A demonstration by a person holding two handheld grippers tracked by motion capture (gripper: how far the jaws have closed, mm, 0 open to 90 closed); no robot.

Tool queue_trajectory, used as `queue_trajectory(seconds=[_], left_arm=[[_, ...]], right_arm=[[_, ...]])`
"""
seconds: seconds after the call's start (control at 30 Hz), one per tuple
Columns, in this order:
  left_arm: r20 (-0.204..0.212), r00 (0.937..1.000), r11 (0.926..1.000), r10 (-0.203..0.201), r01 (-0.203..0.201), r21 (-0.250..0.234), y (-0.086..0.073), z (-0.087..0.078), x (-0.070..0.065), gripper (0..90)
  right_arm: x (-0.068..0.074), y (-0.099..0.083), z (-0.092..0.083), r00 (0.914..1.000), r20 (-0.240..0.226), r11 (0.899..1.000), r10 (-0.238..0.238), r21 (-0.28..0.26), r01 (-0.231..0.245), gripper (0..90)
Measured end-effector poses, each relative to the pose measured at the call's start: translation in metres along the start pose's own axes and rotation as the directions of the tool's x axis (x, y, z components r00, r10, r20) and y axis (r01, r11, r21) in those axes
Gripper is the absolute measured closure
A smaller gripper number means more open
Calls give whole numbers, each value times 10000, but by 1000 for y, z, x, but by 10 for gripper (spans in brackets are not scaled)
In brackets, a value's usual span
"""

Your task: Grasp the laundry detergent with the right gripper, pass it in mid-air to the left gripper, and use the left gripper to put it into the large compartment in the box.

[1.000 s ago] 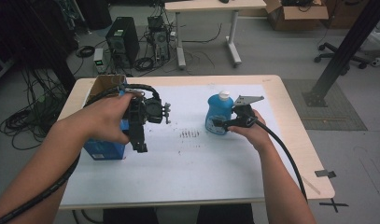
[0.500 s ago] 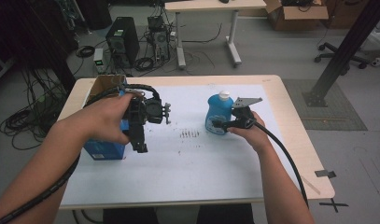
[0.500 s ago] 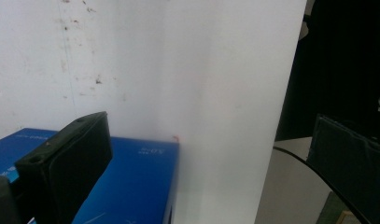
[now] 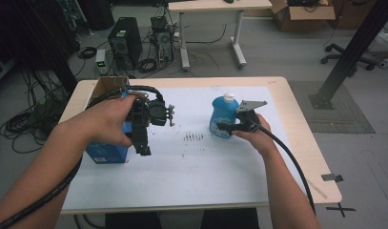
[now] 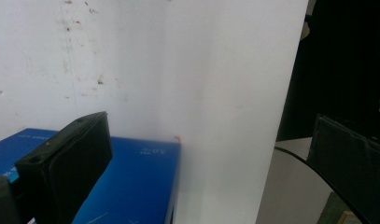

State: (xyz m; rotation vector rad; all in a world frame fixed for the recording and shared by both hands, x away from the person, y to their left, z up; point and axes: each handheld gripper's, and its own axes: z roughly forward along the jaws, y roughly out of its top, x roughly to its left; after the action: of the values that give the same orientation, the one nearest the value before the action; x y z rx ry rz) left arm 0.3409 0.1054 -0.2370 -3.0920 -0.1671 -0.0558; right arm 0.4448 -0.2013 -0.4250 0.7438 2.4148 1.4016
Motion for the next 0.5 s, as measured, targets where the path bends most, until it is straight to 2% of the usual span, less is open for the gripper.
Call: queue_trajectory(seconds=[0.2, 0.43, 0.5], left_arm=[[-5, 10000, 10000, 65, -65, -31, 3, -1, 0, 2], [-29, 10000, 10000, 85, -85, -27, 6, -2, 2, 2], [-52, 9999, 9999, 105, -105, -11, 7, -2, 2, 2]], right_arm=[[1, 2, -3, 10000, -53, 9999, 40, 103, -39, 436], [6, 11, -11, 9989, -253, 9990, -400, 172, 405, 446], [8, 18, -21, 9977, -340, 9983, -589, -45, 588, 449]])
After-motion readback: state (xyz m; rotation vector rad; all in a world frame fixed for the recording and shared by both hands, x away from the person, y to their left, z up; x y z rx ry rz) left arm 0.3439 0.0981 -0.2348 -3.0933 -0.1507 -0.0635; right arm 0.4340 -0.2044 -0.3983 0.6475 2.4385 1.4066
